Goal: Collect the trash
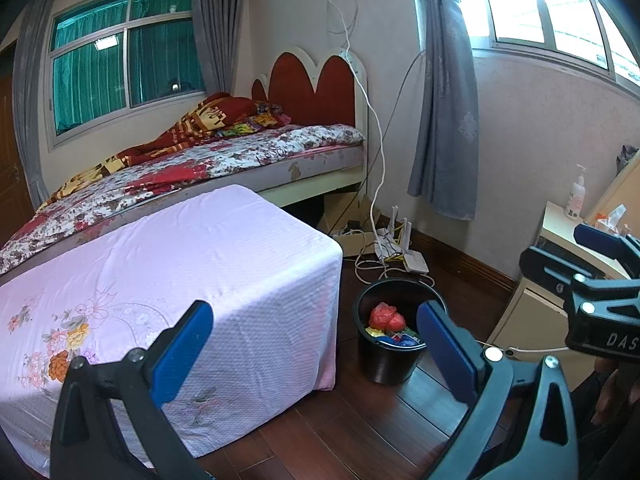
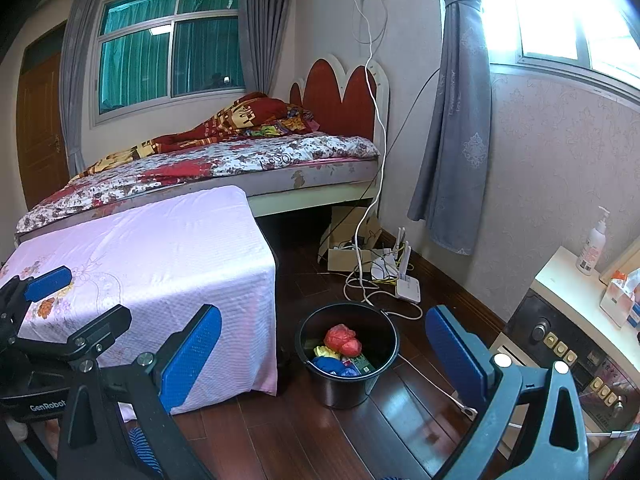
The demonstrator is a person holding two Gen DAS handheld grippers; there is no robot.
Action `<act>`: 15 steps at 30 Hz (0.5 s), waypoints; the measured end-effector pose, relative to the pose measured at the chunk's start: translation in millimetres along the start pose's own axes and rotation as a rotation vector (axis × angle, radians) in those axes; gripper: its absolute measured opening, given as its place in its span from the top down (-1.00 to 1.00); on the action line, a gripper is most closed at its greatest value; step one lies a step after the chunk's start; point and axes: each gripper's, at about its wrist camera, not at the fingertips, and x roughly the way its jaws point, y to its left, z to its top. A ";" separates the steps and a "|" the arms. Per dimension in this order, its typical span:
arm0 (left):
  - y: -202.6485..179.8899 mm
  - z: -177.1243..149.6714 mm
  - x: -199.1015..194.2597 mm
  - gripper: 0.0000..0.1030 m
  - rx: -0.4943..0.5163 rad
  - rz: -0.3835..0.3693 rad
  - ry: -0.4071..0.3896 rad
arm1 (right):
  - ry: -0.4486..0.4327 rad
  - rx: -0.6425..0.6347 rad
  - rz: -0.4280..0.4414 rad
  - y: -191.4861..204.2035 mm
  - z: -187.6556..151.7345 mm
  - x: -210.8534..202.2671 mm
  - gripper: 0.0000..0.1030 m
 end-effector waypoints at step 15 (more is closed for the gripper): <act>-1.7 2.4 -0.2 -0.98 0.003 -0.002 0.001 | -0.001 0.000 -0.004 1.5 0.5 0.2 -1.00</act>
